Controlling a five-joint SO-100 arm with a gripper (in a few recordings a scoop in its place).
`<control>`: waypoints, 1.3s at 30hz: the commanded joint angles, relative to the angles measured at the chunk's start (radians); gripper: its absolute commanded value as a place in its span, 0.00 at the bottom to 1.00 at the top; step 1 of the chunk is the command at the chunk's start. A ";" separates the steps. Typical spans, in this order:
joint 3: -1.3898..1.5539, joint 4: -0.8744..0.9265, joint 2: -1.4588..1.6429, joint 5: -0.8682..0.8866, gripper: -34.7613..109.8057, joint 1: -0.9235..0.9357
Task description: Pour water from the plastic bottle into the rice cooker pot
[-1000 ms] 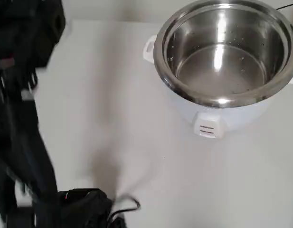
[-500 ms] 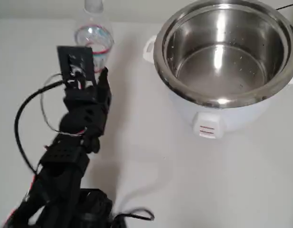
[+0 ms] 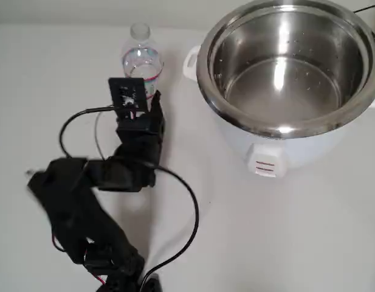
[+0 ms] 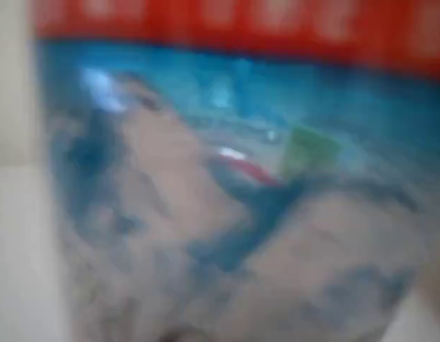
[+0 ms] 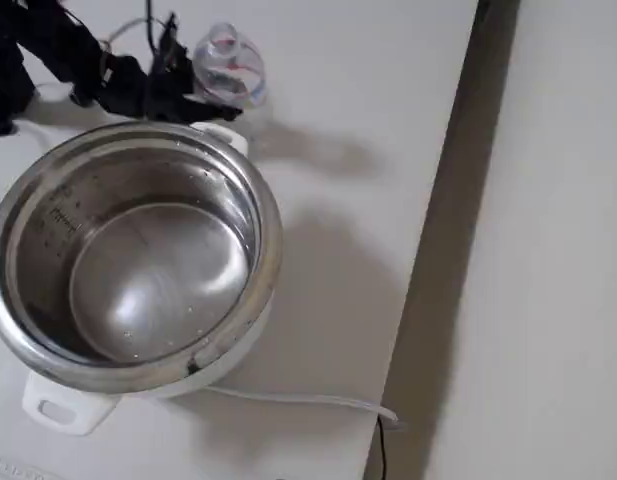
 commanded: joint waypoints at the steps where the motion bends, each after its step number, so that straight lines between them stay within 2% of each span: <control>1: -0.199 -0.077 -0.164 -0.018 0.43 0.028; 9: -0.522 -0.049 -0.383 -0.095 0.54 0.089; 13: -0.584 0.077 -0.347 -0.109 0.55 0.107; 19: -0.650 0.104 -0.348 -0.129 0.56 0.120; 24: -0.557 0.046 -0.304 -0.118 0.56 0.127; 31: -0.258 -0.008 -0.087 -0.054 0.56 0.120; 39: 0.083 0.041 0.238 0.051 0.56 0.132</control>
